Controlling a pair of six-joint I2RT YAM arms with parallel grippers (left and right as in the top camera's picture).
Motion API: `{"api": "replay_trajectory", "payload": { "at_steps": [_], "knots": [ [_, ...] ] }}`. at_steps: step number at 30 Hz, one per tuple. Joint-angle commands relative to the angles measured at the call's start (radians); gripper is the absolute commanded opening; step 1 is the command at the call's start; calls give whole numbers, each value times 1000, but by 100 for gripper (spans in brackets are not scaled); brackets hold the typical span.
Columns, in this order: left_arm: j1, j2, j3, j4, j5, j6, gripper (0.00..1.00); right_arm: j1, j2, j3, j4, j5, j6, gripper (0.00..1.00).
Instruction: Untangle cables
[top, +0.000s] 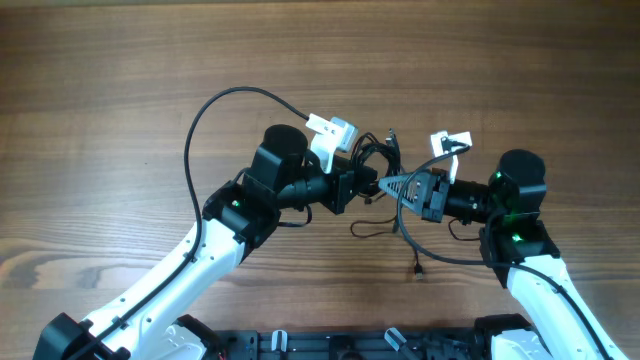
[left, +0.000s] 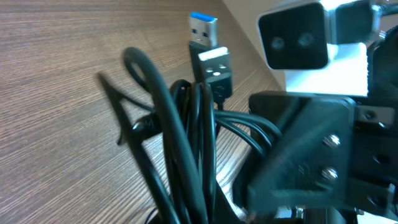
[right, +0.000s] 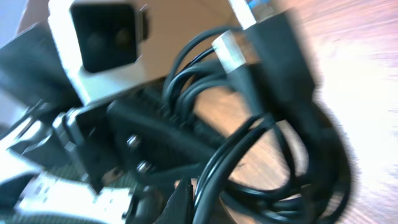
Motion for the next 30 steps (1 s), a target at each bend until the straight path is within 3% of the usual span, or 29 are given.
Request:
{"api": "replay_trajectory", "payload": {
  "at_steps": [1,5,19,25,30],
  "knots": [
    [-11,-18,9,10,70,31,4,3,1,4,4,192,57,4],
    [-15,-18,9,42,151,31,4,3,1,4,4,250,74,4],
    [-109,-8,9,82,153,84,4,69,8,4,83,248,105,5],
    [-108,-8,9,135,149,83,4,77,39,4,80,268,97,13],
    [-59,-8,9,82,123,82,4,76,50,4,79,261,71,62]
  ]
}}
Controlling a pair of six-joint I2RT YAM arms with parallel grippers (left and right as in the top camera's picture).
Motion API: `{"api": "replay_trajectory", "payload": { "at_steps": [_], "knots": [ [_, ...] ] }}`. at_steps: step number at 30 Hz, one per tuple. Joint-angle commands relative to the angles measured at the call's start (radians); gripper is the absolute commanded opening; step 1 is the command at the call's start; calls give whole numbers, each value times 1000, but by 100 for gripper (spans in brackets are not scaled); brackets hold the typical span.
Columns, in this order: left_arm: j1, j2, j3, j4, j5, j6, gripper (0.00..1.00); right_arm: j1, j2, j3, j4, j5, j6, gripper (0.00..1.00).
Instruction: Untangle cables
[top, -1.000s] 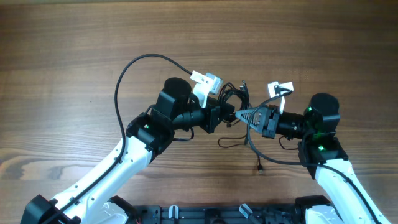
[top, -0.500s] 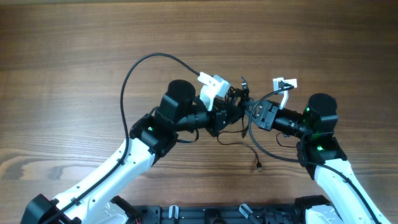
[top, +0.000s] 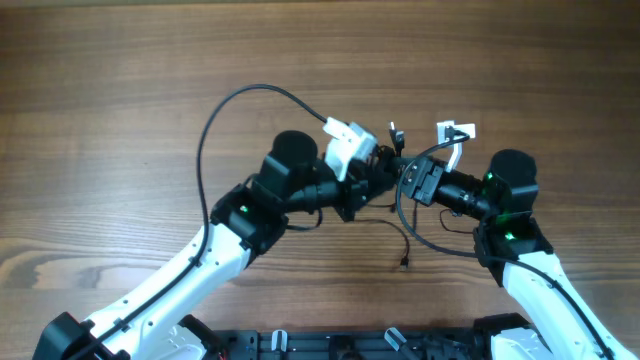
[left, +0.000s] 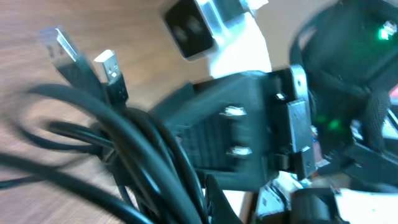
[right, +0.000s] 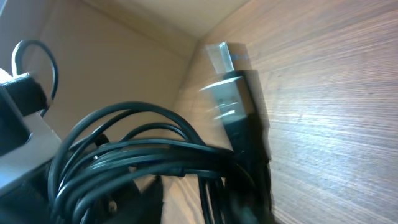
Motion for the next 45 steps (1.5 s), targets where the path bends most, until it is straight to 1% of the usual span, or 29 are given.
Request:
{"api": "replay_trajectory", "payload": {
  "at_steps": [1,3,5,8,10,14,15,18,21,24,27,30,32,37,40,41,43,44,45],
  "knots": [
    [10,-7,9,-30,85,22,4,22,16,6,9,0,-13,70],
    [51,-7,9,-59,88,-3,4,6,16,6,4,-22,-18,83],
    [91,-7,9,-58,148,-22,4,-21,16,6,-15,-43,-42,88],
    [141,-7,9,-42,262,-12,4,-68,16,6,-62,-56,-73,91],
    [173,-7,9,-45,346,39,4,-117,16,6,-105,-75,-115,92],
    [211,-7,9,-46,458,93,4,-199,16,6,-138,-150,-181,94],
    [216,-7,9,-46,483,109,4,-210,16,6,-135,-184,-210,93],
    [217,-7,9,-46,542,149,4,-212,16,6,-134,-303,-361,93],
    [216,-6,9,-46,594,159,4,-213,16,6,-131,-411,-480,88],
    [216,1,9,-46,618,159,4,-212,16,6,-69,-485,-488,83],
    [216,11,9,-46,632,159,4,-213,16,6,63,-562,-487,81],
    [206,23,9,-46,633,158,4,-213,16,6,142,-569,-484,80],
    [192,33,9,-44,633,158,4,-212,16,6,161,-569,-485,80],
    [165,48,9,-16,633,157,4,-202,16,6,161,-584,-524,71],
    [148,49,9,17,633,154,4,-170,20,6,161,-581,-539,70],
    [138,49,9,26,633,154,4,-154,25,6,161,-577,-547,68],
    [128,49,9,30,633,153,4,-134,42,6,151,-557,-563,54],
    [127,49,9,29,633,153,4,-134,52,6,144,-547,-562,47],
    [127,49,9,29,633,153,4,-134,61,6,142,-544,-562,35]
  ]
}}
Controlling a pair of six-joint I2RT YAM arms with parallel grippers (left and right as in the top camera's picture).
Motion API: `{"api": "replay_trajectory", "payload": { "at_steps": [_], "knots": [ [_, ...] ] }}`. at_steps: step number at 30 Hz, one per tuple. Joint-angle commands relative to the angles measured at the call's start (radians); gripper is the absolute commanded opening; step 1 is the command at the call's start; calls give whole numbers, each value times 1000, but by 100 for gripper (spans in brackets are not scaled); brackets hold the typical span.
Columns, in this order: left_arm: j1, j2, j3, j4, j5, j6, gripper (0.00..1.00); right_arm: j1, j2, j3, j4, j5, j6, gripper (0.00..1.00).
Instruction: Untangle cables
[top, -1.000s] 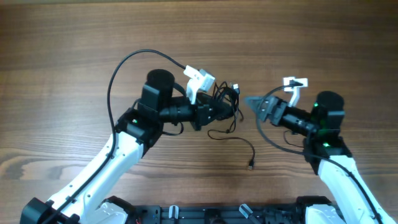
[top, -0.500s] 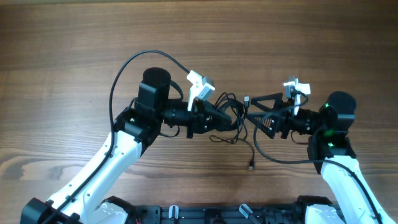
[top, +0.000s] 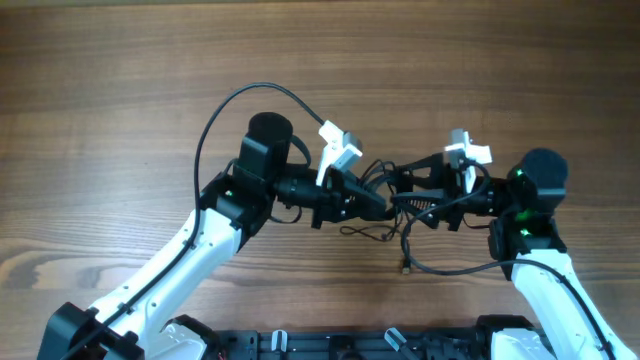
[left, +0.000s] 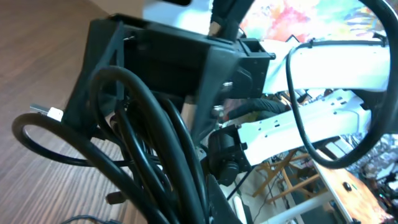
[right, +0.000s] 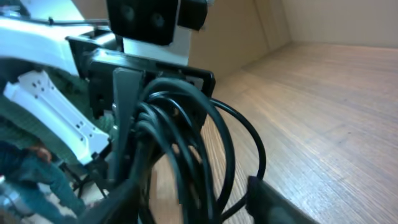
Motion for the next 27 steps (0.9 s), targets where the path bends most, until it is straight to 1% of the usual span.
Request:
{"api": "replay_trajectory", "payload": {
  "at_steps": [1,2,3,4,5,6,8,10,12,14,18,22,23,27],
  "knots": [
    [-10,5,9,11,30,19,4,13,49,6,-15,-2,-29,26],
    [-9,5,9,11,29,19,4,13,57,6,-17,-2,-27,17],
    [-7,5,9,11,29,19,4,13,64,6,-22,-2,-27,11],
    [-7,5,9,11,27,19,8,13,69,6,-30,-2,-27,7],
    [-7,5,9,11,20,19,13,13,76,6,-38,-2,-27,5],
    [-6,5,9,11,9,19,22,13,81,6,-49,-2,-28,4],
    [2,5,9,13,2,19,33,13,90,6,-67,-1,-32,5],
    [26,4,9,18,2,16,47,13,98,6,-79,-2,-47,4],
    [55,4,9,22,3,12,49,13,104,6,-88,-2,-54,4],
    [89,4,9,22,3,9,45,13,109,6,-88,-2,-52,4],
    [150,4,9,44,3,-42,43,13,109,6,-96,-10,-53,4],
    [160,4,9,85,-5,-59,41,13,109,6,-96,-9,-55,4],
    [159,4,9,95,-5,-60,41,13,109,6,-96,-9,-55,5],
    [158,4,9,101,-4,-60,49,13,109,6,-98,2,-55,5]
  ]
}}
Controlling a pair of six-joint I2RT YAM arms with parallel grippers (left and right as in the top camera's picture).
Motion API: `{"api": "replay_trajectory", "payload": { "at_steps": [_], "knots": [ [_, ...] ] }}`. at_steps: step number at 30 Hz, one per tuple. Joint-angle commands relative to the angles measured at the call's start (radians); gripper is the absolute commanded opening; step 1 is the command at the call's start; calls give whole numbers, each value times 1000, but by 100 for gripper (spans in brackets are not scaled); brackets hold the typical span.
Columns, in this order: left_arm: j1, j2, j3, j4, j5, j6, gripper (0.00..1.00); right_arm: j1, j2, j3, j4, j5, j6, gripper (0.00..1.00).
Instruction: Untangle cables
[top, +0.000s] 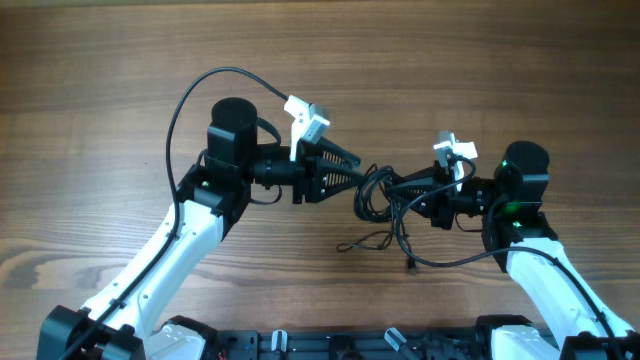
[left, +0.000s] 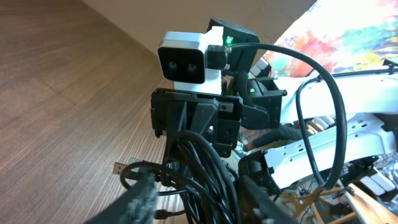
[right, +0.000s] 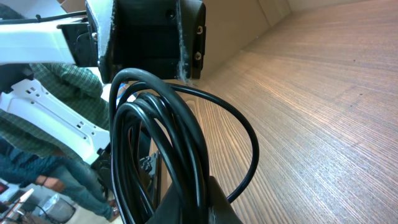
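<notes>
A tangled bundle of black cables (top: 378, 192) hangs just above the table between the two arms. My right gripper (top: 398, 192) is shut on its right side; in the right wrist view several strands (right: 155, 124) run pinched between that gripper's (right: 193, 202) fingers. My left gripper (top: 360, 171) is open at the bundle's left side. In the left wrist view its (left: 202, 199) fingers stand wide apart, with the coils (left: 199, 177) between them. Loose black ends (top: 365, 240) trail onto the wood, one ending in a plug (top: 411, 265).
Wooden table (top: 100, 80) all round. The left arm's own black lead (top: 200, 90) arcs over its wrist. Both arm bases sit at the front edge. The right wrist camera (left: 183, 59) faces the left gripper closely.
My left gripper was shut on the bundle and is now open, drawn back a little to the left. My right gripper was open beside the bundle and is now shut on it.
Both grippers met at the cable bundle at mid-table, then pressed closer together a little farther back. Later the left one held the bundle with the right open beside it. Now the right holds it and the left is open.
</notes>
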Motion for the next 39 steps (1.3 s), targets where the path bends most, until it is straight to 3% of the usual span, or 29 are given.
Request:
{"api": "replay_trajectory", "payload": {
  "at_steps": [1,10,15,21,27,30,39],
  "knots": [
    [2,0,8,6,5,-11,50,0,12,6,-5,9,-22,5],
    [-32,0,8,47,-4,-11,49,0,12,6,-47,61,-35,5],
    [-88,2,8,24,-127,-11,48,0,12,6,-48,34,-40,5],
    [-116,2,8,6,-265,-32,25,0,12,6,-50,23,-43,5],
    [-116,3,8,-34,-296,-45,24,0,12,6,-50,1,-47,5],
    [-116,3,8,-94,-352,-45,5,0,12,6,-50,1,-47,5],
    [-110,3,8,-245,-518,-45,4,-2,12,6,-46,6,-45,6]
  ]
}}
